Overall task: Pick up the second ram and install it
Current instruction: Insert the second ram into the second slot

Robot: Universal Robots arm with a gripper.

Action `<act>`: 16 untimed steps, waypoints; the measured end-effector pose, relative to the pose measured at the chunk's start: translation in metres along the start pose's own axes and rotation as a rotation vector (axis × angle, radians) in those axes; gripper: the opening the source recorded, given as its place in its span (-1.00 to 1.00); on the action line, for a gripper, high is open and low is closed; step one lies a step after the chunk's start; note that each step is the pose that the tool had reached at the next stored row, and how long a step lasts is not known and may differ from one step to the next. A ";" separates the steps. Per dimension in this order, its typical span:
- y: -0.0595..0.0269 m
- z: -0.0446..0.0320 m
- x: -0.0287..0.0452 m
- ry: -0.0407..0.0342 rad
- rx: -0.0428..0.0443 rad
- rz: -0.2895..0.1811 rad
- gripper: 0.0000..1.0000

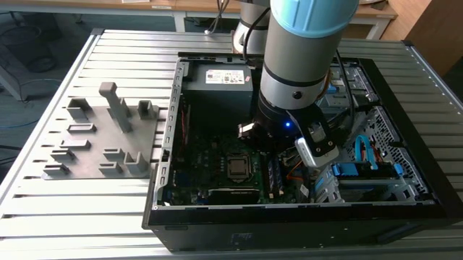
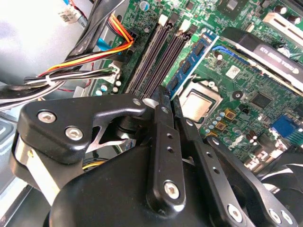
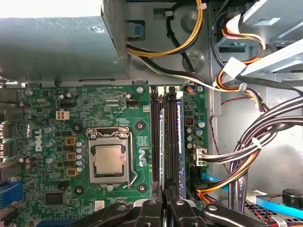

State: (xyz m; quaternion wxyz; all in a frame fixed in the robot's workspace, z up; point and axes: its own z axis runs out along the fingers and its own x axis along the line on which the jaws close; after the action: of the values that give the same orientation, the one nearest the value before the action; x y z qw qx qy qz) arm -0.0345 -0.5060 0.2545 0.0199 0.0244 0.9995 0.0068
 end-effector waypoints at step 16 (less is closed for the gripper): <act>-0.0002 0.0117 0.0004 -0.0003 0.0038 0.001 -0.73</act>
State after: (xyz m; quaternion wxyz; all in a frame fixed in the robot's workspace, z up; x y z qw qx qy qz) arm -0.0345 -0.5060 0.2427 0.0200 0.0248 0.9995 0.0049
